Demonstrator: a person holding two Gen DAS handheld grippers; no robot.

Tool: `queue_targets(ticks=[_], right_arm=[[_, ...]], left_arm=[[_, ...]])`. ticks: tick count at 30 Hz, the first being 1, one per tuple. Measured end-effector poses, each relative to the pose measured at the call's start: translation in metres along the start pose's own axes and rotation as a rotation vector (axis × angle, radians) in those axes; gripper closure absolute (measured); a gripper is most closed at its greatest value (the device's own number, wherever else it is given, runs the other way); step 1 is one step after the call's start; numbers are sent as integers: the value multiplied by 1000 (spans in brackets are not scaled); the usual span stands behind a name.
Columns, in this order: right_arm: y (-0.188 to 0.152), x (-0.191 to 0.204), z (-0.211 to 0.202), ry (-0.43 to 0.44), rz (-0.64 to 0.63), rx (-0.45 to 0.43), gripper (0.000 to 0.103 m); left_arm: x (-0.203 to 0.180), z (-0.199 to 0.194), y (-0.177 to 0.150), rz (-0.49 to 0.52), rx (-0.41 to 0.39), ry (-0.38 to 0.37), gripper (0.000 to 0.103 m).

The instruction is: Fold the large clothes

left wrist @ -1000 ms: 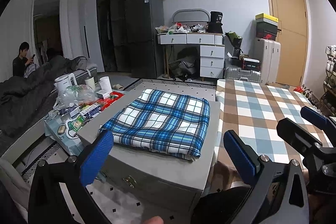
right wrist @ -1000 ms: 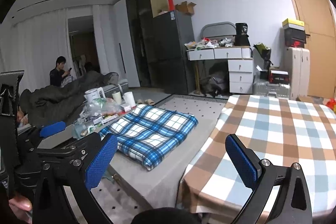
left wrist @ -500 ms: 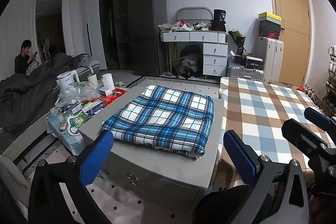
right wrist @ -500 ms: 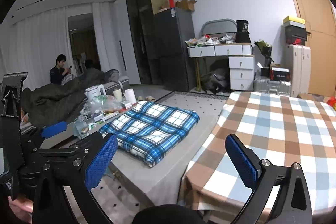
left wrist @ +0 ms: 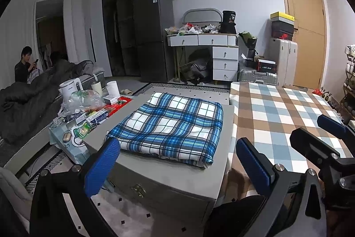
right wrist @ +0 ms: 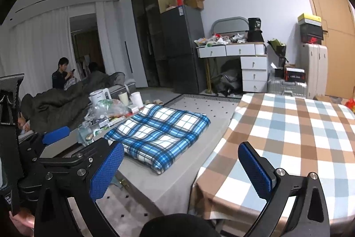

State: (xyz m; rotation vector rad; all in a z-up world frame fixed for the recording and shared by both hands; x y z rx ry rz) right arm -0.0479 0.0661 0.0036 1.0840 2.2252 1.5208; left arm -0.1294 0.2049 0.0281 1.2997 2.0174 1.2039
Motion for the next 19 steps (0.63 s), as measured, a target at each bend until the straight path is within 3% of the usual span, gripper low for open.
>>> queue_targets(ticks=[19], right_arm=[[-1, -1, -2, 2, -8, 6, 0]], left_arm=[[-3, 2, -2, -5, 2, 24, 1]])
Point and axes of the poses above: each gripper's, at about its wrist camera, not at the fingertips, and z roughly the way its jaws point, x to its left, y to its top, the point moved 3 cm from there along z, roughly the way its jaws point, and after that the axes turned 4 degrees about -y, right-handed, at the moved point
